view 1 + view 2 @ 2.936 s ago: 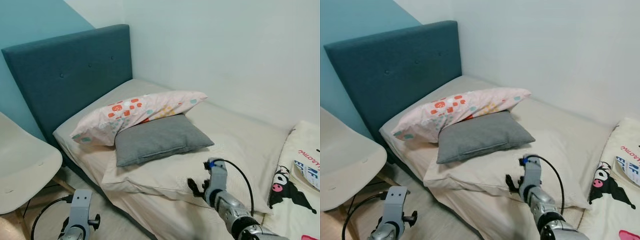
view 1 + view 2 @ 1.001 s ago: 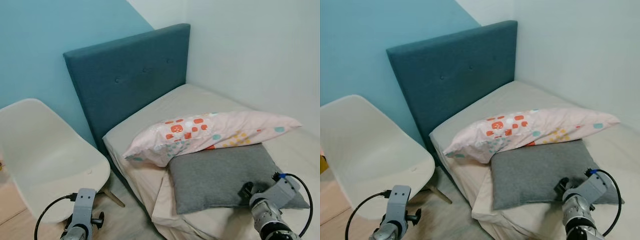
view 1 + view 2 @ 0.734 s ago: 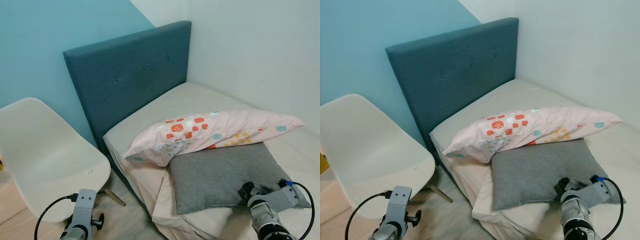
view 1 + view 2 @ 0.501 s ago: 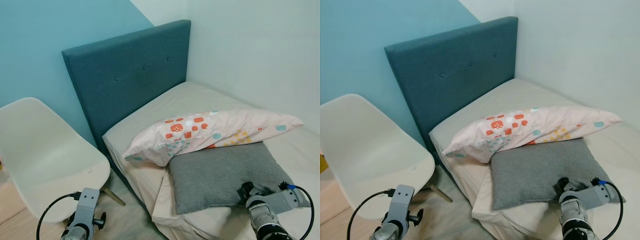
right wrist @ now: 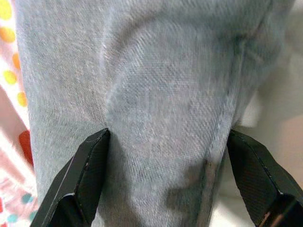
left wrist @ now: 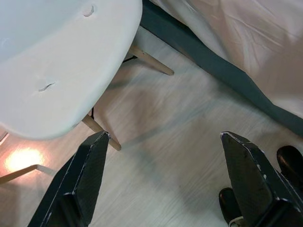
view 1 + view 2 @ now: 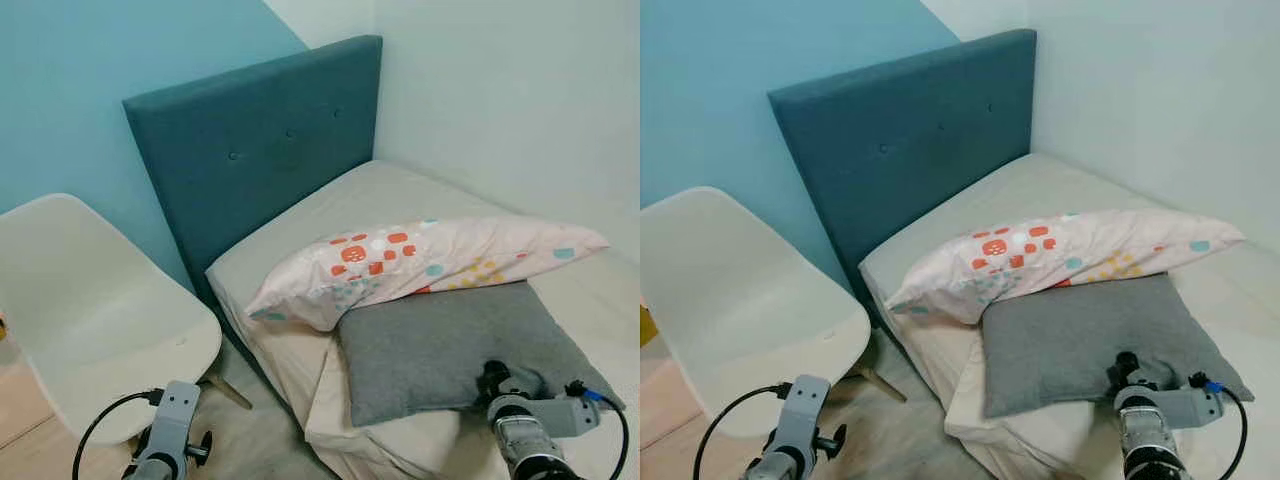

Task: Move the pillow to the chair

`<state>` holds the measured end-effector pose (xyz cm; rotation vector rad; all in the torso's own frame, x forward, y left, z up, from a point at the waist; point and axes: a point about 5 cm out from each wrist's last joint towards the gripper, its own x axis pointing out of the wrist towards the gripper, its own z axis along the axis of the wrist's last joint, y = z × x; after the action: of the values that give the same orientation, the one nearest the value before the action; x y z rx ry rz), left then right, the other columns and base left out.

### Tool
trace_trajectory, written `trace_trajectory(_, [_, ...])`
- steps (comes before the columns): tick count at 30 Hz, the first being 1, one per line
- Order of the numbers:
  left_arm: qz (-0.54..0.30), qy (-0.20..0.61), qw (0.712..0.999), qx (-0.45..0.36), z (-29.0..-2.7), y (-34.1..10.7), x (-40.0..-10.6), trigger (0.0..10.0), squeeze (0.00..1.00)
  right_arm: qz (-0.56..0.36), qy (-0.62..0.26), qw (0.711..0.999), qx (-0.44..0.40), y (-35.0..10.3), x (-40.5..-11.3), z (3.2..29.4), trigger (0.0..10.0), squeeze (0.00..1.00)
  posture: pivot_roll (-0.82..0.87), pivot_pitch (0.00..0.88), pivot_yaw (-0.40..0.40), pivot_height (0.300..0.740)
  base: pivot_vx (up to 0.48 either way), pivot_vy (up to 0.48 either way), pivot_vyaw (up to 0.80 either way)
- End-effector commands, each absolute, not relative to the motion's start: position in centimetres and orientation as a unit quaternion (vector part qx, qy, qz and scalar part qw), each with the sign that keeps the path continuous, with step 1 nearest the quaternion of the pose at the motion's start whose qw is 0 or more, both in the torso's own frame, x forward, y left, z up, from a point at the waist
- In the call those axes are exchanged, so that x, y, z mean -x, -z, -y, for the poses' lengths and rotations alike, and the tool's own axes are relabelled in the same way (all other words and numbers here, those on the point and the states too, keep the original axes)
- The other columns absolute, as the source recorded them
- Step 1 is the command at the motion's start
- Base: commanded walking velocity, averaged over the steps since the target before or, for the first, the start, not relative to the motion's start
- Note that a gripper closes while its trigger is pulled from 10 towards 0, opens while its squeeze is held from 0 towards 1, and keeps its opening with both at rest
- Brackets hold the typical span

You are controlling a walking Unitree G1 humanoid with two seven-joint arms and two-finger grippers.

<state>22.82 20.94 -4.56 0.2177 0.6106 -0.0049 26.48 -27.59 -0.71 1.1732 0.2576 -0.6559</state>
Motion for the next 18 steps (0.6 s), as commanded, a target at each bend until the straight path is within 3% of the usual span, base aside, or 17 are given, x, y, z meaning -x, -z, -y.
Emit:
trace_trajectory(1, [-0.298,0.0,0.947,-0.122,-21.9,4.4,-22.7,10.0,0.0,-0.16,0.295,0.76,-0.557,2.2,-25.6,25.9,10.0,0.0,-0.17,0.08,0.058,0.74,0.0,0.0,0.0])
trace_trajectory(4, [-0.298,0.001,0.946,-0.123,-22.0,4.4,-22.7,10.0,0.0,-0.163,0.282,0.771,-0.548,2.1,-25.8,25.6,10.0,0.0,-0.17,0.082,0.062,0.74,0.0,0.0,0.0])
trace_trajectory(5, [-0.299,0.001,0.946,-0.125,-22.0,4.4,-22.6,10.0,0.0,-0.158,0.276,0.773,-0.549,2.0,-26.0,25.5,5.3,0.0,-0.17,0.084,0.065,0.74,0.0,0.0,0.0])
trace_trajectory(6, [-0.299,0.001,0.946,-0.125,-22.0,4.4,-22.6,10.0,0.0,-0.158,0.276,0.773,-0.549,2.0,-26.0,25.5,5.3,0.0,-0.17,0.084,0.065,0.74,0.0,0.0,0.0])
trace_trajectory(7, [-0.299,0.001,0.946,-0.126,-22.0,4.4,-22.6,10.0,0.0,-0.156,0.268,0.777,-0.548,1.8,-26.2,25.4,0.0,0.0,-0.17,0.084,0.066,0.74,0.0,0.0,0.0])
trace_trajectory(18, [-0.296,0.0,0.946,-0.13,-21.9,4.3,-22.8,10.0,0.0,-0.107,0.212,0.803,-0.547,-0.8,-28.9,25.4,0.0,0.0,-0.17,0.081,0.057,0.74,0.0,0.0,0.0])
